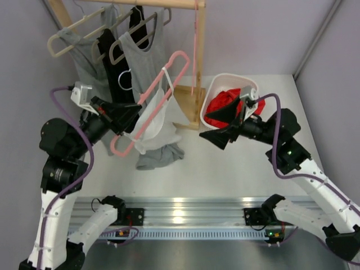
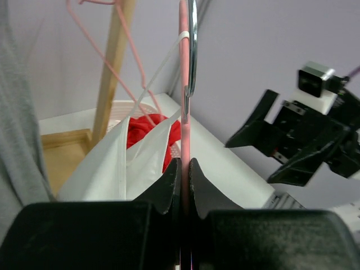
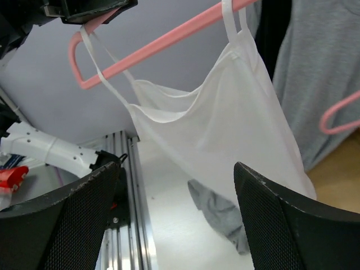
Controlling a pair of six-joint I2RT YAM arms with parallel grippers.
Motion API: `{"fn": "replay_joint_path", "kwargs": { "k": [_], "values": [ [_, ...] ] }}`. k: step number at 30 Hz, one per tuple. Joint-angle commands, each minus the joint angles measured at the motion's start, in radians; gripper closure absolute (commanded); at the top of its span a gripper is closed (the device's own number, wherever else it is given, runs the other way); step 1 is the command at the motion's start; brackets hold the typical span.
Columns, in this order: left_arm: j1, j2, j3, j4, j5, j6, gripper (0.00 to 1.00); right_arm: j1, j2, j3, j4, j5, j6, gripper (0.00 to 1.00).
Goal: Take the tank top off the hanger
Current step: Pick up the hanger from the clothesline, then remove the tank top from the hanger.
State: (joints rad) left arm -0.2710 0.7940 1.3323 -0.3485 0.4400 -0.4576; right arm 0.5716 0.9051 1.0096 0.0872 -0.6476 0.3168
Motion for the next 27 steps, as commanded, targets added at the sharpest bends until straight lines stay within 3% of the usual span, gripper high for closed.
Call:
{"fn": "replay_joint_path", "kwargs": {
  "k": [1, 10, 19, 20, 22, 23, 26, 27],
  "values": [
    [-0.005, -0.071, -0.005, 0.071, 0.189, -0.079, 1.00, 0.108, 0.006, 0.023, 0.132, 0.038, -0.101, 0.18],
    [-0.004, -0.160, 0.044, 0.032, 0.353, -0.131, 1.00, 0.304, -0.006, -0.042, 0.255, 0.275, -0.156, 0.17],
    [0.000, -0.173, 0.019, 0.031, 0.407, -0.144, 1.00, 0.439, 0.075, 0.040, 0.200, 0.282, -0.183, 0.19],
    [0.000, -0.174, 0.016, 0.031, 0.407, -0.144, 1.00, 0.451, 0.081, 0.044, 0.197, 0.286, -0.185, 0.33],
    [-0.002, -0.174, 0.013, 0.032, 0.408, -0.145, 1.00, 0.456, 0.092, 0.052, 0.178, 0.302, -0.183, 0.49],
    [-0.002, -0.174, 0.010, 0.032, 0.414, -0.145, 1.00, 0.458, 0.091, 0.055, 0.166, 0.325, -0.183, 0.66],
    [-0.002, -0.174, 0.002, 0.031, 0.425, -0.144, 1.00, 0.456, 0.072, 0.046, 0.160, 0.354, -0.176, 0.94],
    [-0.002, -0.174, -0.002, 0.031, 0.425, -0.144, 1.00, 0.456, 0.061, 0.041, 0.160, 0.377, -0.174, 0.97]
  ]
}}
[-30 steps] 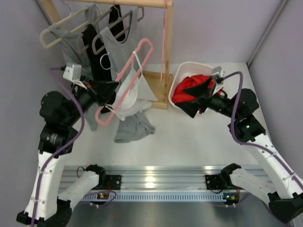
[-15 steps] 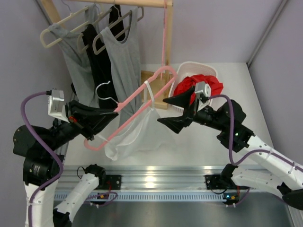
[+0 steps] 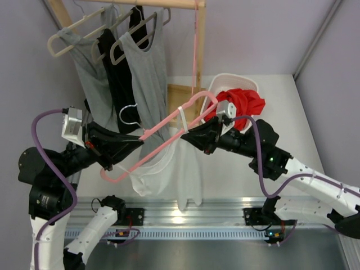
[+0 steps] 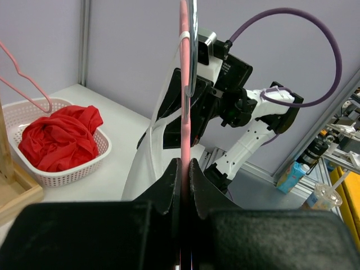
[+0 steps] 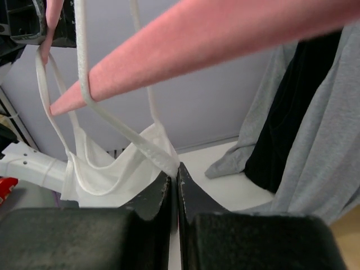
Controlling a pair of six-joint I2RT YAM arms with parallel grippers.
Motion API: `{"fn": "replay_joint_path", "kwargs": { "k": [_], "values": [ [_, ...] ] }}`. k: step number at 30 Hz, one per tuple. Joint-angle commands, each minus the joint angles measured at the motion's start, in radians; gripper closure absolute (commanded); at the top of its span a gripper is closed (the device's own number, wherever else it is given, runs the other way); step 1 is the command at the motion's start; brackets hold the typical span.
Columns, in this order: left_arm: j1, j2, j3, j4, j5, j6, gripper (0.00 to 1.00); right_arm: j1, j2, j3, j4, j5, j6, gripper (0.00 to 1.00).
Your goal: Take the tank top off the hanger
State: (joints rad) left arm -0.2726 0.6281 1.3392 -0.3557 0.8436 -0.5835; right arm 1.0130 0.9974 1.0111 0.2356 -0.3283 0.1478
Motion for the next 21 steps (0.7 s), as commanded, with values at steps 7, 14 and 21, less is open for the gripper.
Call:
{"fn": "replay_joint_path", "kwargs": {
  "k": [7, 14, 21],
  "values": [
    [0.000, -0.010, -0.067, 0.003, 0.008, 0.031, 1.00, 0.015, -0.200, -0.031, 0.001, 0.176, 0.010, 1.00],
    [0.000, -0.010, -0.112, -0.011, 0.000, 0.059, 1.00, 0.015, -0.344, -0.091, -0.007, 0.323, 0.003, 1.00],
    [0.000, 0.004, -0.120, -0.011, 0.083, 0.062, 1.00, 0.015, -0.364, -0.052, -0.056, 0.475, 0.009, 1.00]
  ]
}}
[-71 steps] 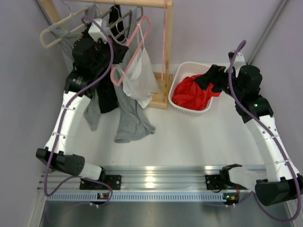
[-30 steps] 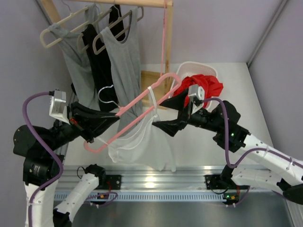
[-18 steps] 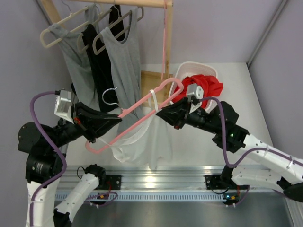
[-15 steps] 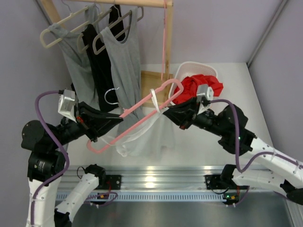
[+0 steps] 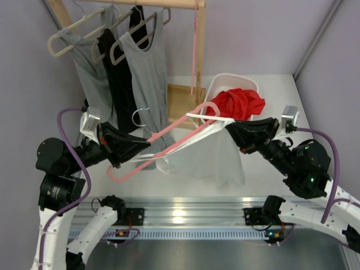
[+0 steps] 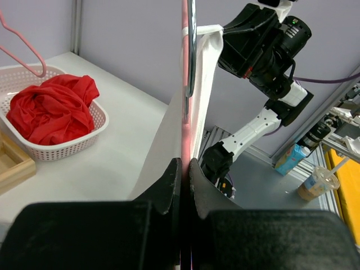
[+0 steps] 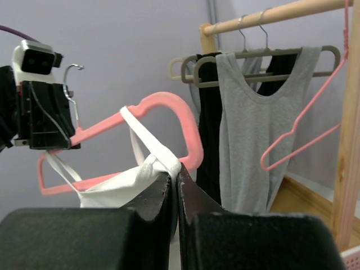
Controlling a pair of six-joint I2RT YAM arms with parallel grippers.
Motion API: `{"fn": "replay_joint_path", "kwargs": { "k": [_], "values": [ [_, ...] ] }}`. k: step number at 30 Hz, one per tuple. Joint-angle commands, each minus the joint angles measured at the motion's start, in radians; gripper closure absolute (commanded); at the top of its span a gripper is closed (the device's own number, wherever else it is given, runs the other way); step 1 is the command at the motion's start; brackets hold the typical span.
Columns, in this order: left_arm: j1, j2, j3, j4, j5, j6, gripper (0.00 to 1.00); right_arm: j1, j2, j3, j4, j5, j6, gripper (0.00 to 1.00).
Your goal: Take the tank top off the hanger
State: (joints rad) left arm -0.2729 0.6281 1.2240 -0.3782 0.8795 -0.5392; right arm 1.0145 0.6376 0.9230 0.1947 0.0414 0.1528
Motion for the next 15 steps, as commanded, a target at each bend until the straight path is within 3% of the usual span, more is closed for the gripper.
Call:
{"fn": "replay_joint_path", "kwargs": {
  "k": [1, 5, 15],
  "values": [
    [0.000, 0.002, -0.012, 0.012, 0.052, 0.016, 1.00, 0.013, -0.004, 0.040, -0.020, 0.121, 0.007, 1.00],
    [0.000, 0.005, -0.038, 0.012, 0.078, 0.018, 1.00, 0.013, 0.000, 0.060, -0.020, 0.175, 0.014, 1.00],
    [0.000, 0.021, -0.063, 0.012, 0.059, 0.028, 1.00, 0.013, 0.180, 0.266, -0.086, -0.080, 0.089, 1.00]
  ]
}}
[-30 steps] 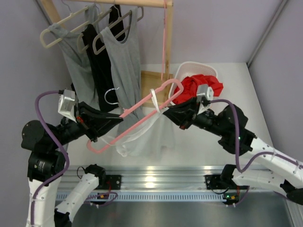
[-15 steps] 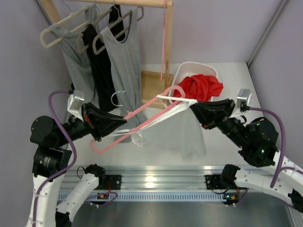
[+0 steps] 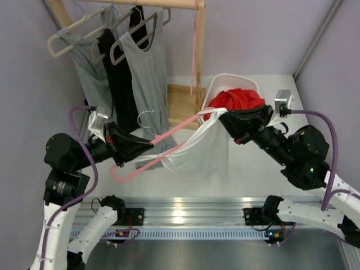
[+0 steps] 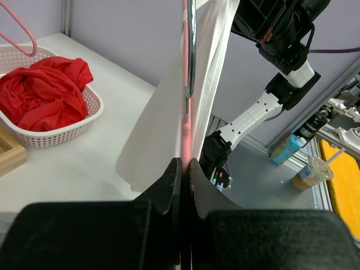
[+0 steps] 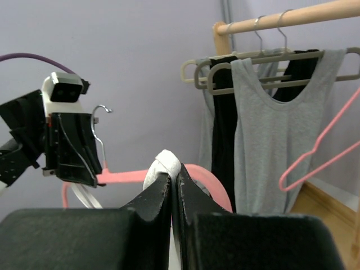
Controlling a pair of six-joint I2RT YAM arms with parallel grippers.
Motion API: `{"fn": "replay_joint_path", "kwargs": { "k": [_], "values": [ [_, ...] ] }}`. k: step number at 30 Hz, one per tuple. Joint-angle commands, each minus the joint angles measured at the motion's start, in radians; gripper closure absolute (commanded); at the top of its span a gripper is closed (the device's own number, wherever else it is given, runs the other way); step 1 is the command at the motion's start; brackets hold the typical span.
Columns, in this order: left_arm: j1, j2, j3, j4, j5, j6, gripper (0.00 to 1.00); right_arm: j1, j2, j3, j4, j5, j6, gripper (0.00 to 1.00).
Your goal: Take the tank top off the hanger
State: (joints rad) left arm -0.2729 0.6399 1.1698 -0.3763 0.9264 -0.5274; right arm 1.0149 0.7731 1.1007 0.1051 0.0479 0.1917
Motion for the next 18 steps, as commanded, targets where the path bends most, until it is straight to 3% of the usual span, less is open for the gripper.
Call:
{"fn": "replay_joint_path", "kwargs": {
  "k": [1, 8, 18],
  "values": [
    [0.001, 0.010, -0.010, 0.010, 0.023, 0.017, 1.00, 0.013, 0.058, 0.099, 0.004, -0.082, 0.057, 1.00],
    [0.000, -0.006, -0.009, 0.008, 0.043, 0.023, 1.00, 0.013, 0.043, 0.120, -0.035, 0.206, 0.083, 1.00],
    [-0.003, -0.005, 0.028, 0.010, 0.063, 0.023, 1.00, 0.014, -0.103, 0.021, -0.102, 0.376, 0.075, 1.00]
  ]
}}
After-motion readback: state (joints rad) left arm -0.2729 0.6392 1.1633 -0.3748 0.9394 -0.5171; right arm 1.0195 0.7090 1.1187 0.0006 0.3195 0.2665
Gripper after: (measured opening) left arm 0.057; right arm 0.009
